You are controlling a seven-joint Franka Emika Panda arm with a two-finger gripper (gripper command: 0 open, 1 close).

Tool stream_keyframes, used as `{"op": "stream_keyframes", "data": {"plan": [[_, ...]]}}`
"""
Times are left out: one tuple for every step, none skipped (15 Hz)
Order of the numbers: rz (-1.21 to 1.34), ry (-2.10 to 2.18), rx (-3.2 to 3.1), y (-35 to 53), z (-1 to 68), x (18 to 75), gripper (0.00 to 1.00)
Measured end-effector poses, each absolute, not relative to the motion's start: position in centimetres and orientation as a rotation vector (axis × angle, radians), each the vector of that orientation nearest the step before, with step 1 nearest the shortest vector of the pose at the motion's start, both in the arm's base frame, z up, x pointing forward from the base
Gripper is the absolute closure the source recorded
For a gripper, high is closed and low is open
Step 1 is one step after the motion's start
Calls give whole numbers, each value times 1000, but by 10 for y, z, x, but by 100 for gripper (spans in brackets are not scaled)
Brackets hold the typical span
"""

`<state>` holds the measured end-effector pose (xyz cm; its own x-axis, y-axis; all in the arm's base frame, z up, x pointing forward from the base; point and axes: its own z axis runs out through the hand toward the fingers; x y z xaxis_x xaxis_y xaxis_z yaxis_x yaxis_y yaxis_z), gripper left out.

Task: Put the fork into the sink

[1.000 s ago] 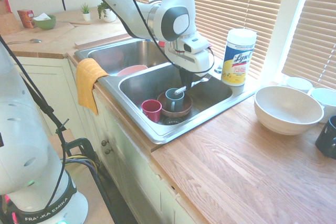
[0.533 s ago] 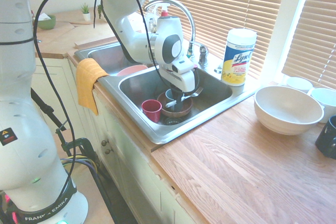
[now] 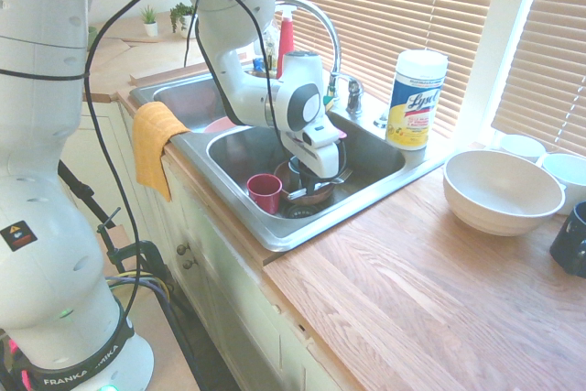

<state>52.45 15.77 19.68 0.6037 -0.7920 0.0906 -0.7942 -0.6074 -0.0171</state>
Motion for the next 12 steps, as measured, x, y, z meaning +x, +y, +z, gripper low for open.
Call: {"op": "stream_keyframes", "data": {"plan": [[138, -1384, 2787, 157, 196, 525, 0], [140, -1391, 2780, 154, 196, 526, 0], [141, -1399, 2772, 151, 195, 526, 0], [140, -1406, 2764, 147, 194, 526, 0], [139, -1411, 2756, 143, 192, 526, 0], [136, -1415, 2749, 140, 191, 525, 0], [133, -1418, 2744, 137, 190, 523, 0], [134, -1422, 2740, 135, 190, 523, 0], [137, -1426, 2737, 133, 191, 522, 0], [143, -1431, 2735, 131, 194, 522, 0], [150, -1437, 2734, 128, 198, 522, 0], [160, -1444, 2734, 126, 204, 520, 0]]}}
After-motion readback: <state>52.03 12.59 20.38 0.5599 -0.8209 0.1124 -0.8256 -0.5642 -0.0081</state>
